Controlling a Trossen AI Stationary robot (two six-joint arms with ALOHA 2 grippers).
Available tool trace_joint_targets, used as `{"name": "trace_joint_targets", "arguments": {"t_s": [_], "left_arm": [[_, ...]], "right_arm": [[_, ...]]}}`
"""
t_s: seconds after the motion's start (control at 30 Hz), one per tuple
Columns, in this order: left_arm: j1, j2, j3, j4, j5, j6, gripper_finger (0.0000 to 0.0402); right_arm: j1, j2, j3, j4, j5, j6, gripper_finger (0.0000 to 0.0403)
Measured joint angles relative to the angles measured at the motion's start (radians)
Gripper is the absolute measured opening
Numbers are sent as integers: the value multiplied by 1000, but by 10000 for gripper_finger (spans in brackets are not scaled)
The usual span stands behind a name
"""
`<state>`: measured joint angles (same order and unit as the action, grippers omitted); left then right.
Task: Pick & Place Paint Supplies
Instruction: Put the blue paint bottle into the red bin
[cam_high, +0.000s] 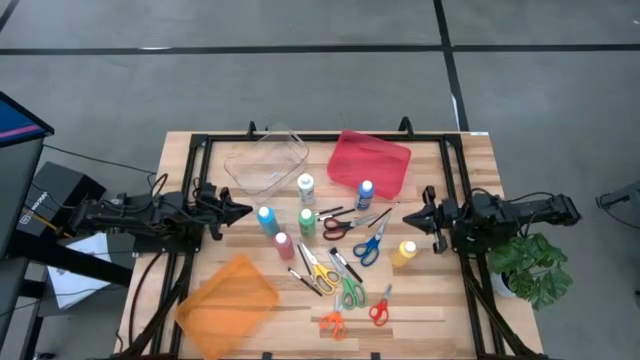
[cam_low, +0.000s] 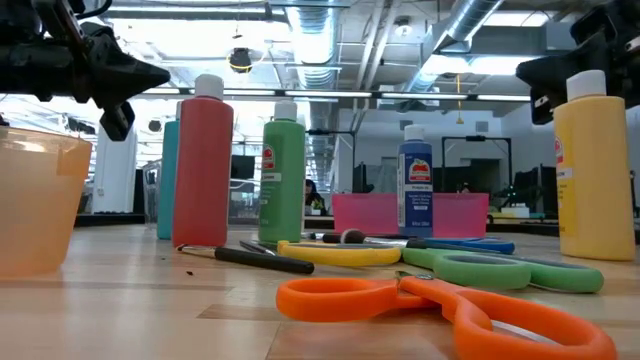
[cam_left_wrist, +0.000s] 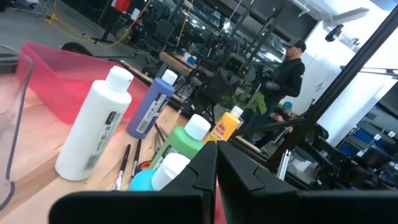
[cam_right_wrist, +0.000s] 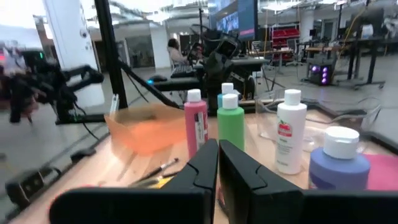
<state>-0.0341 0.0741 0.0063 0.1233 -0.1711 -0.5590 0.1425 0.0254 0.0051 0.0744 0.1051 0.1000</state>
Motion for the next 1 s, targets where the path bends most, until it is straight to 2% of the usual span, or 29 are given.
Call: {"name": "trace_joint_targets", "arguments": {"t_s": [0.1,0.17,0.27,0.37,0.53,0.7,0.83,1.0], "left_arm": [[0,18,0,24,0,0,6],[0,27,0,34,0,0,6],[0,42,0,47,0,0,6],[0,58,0,64,0,0,6],[0,75,0,79,0,0,6],[0,78,0,123,0,0,6],[0,78,0,159,0,0,6],[0,78,0,173,0,0,6]], "right_arm": [[0,0,0,69,0,107,13],[0,0,0,113,22,114,13],[0,-1,3,210,97,111,13],[0,1,41,204,200,93,13],[0,40,176,151,341,-110,13],[-7,194,363,8,604,-257,18],[-40,336,508,-123,703,-260,51],[-79,459,626,-223,705,-201,129]]}}
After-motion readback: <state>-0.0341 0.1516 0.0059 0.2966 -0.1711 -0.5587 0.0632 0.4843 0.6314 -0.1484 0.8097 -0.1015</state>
